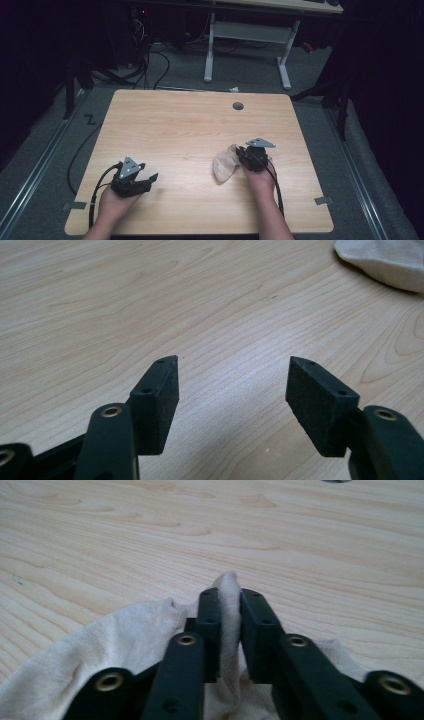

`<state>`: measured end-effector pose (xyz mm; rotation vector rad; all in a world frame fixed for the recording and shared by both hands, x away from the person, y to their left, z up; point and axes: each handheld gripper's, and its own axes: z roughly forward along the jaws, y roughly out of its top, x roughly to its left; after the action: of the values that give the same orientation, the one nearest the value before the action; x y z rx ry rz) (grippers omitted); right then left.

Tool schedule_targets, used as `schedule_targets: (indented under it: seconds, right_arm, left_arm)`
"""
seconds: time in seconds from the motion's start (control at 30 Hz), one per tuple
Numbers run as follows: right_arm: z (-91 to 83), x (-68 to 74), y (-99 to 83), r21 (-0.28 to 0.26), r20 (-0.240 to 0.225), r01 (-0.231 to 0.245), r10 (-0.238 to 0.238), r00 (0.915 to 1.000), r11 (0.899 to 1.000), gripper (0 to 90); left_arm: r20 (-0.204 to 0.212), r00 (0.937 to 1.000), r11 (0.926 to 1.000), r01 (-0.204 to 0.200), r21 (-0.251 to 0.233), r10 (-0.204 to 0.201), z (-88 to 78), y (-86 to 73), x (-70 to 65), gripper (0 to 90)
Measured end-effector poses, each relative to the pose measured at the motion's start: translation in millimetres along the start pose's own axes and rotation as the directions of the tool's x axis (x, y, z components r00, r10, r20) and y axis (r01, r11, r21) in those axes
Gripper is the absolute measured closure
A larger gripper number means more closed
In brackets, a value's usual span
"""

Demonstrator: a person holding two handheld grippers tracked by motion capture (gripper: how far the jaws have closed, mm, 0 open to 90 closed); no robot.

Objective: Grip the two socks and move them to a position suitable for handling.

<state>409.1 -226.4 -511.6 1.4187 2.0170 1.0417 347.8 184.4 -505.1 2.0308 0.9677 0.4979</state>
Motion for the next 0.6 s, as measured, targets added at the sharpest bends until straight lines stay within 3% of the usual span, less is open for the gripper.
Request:
schedule_targets:
  seconds: [0.13, 0.33, 0.4, 0.53, 0.6]
  right_arm:
    - [-5.3, 2.0, 2.1, -0.017, 0.016, 0.014, -0.013, 0.9998, 1.0, 68.3]
    - [-21.5, 8.2, 3.0, -0.038, 0.029, 0.063, -0.061, 0.9977, 0.997, 65.1]
    - [-25.7, 12.1, 0.0, -0.033, 0.009, 0.086, -0.086, 0.9963, 0.996, 69.1]
    - [-27.1, 22.1, -7.7, 0.022, -0.067, 0.118, -0.116, 0.991, 0.993, 89.7]
    - [-26.9, 28.6, -10.5, 0.033, -0.081, 0.153, -0.15, 0.9854, 0.988, 90.0]
  left_arm:
    - [0.001, 1.0, 1.0, -0.004, 0.002, 0.004, -0.8, -0.5, 0.0, 38.5]
    - [0.0, 1.0, 1.0, -0.002, -0.001, 0.002, -0.6, 0.0, 1.1, 38.5]
    - [-0.001, 1.0, 1.0, -0.002, 0.0, 0.002, -0.5, 0.2, 1.1, 38.5]
    - [-0.003, 1.0, 1.0, -0.003, -0.001, 0.003, -0.6, 0.2, 0.8, 38.5]
    - [-0.003, 1.0, 1.0, -0.003, -0.001, 0.003, -0.7, 0.2, 0.7, 38.5]
